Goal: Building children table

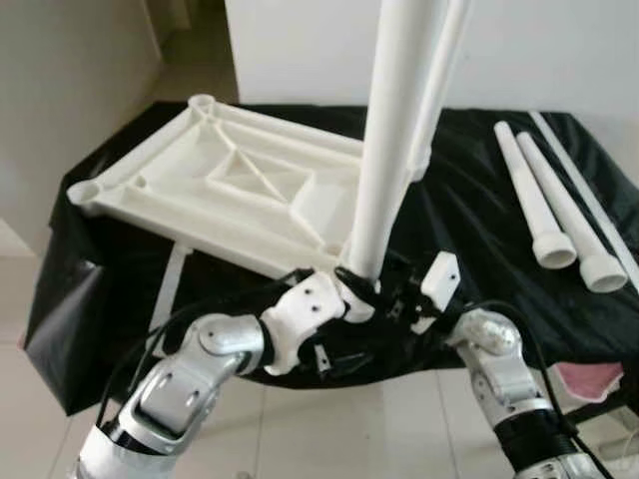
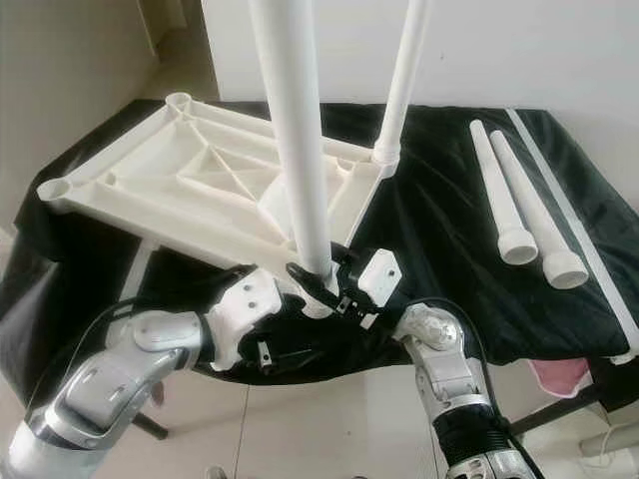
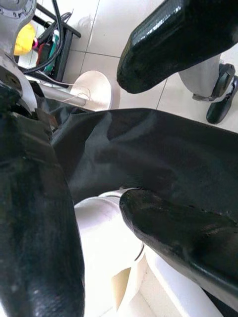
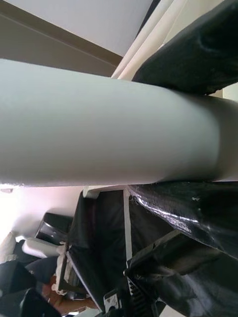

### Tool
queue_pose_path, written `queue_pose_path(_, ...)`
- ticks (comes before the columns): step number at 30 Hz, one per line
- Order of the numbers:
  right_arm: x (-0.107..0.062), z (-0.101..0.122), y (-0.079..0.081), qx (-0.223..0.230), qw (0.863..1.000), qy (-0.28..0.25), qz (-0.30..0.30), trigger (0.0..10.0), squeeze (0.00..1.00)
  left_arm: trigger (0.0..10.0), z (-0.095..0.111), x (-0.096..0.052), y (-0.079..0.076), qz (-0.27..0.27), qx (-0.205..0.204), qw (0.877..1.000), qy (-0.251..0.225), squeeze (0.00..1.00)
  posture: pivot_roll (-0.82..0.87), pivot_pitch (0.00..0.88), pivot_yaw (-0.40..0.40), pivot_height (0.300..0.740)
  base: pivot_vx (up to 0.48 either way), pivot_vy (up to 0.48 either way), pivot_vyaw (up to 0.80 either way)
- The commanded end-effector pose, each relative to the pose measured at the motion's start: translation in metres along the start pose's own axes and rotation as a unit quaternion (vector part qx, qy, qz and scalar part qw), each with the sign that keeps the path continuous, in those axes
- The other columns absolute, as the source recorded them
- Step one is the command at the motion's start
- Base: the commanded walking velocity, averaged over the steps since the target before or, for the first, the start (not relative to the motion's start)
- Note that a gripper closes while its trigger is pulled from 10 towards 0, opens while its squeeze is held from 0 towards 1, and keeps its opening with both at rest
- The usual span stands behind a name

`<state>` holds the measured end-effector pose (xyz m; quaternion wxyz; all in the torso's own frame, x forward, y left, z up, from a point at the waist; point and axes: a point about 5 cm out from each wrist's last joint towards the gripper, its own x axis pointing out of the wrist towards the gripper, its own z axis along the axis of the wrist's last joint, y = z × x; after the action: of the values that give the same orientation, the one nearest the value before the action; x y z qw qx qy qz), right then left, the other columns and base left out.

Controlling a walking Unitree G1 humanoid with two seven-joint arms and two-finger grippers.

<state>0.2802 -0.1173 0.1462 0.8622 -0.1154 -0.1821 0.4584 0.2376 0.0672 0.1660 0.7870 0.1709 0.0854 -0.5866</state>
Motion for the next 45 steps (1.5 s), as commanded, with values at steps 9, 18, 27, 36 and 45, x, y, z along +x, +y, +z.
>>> queue_pose_path(9, -0.016, -0.036, 0.022, -0.003, 0.993, 0.11, 0.045, 10.0, 0.0, 10.0, 0.003, -0.001, -0.001, 0.0, 0.004, 1.0, -0.001, 0.0, 0.02, 0.073, -0.002, 0.74, 0.0, 0.0, 0.0)
queue_pose_path(18, -0.019, -0.038, 0.013, 0.092, 0.99, 0.102, -0.025, 10.0, 0.0, 10.0, 0.003, -0.001, -0.001, 0.0, 0.004, 1.0, 0.0, 0.0, 0.02, 0.072, -0.001, 0.74, 0.0, 0.0, 0.0)
queue_pose_path(27, -0.022, -0.046, -0.003, 0.151, 0.976, 0.125, -0.097, 10.0, 0.0, 10.0, 0.003, -0.001, -0.001, -0.002, 0.006, 1.0, -0.001, 0.0, 0.02, 0.075, 0.003, 0.74, 0.0, 0.0, 0.0)
queue_pose_path(36, -0.017, -0.047, -0.007, 0.19, 0.965, 0.123, -0.131, 10.0, 0.0, 10.0, 0.003, -0.002, -0.001, 0.0, 0.004, 1.0, 0.0, 0.0, 0.03, 0.089, -0.001, 0.74, 0.0, 0.0, 0.0)
queue_pose_path(45, -0.012, -0.018, -0.011, 0.115, 0.987, 0.021, -0.114, 10.0, 0.0, 10.0, 0.003, -0.003, 0.0, 0.007, 0.002, 1.0, 0.0, 0.0, 0.03, 0.098, -0.003, 0.74, 0.0, 0.0, 0.0)
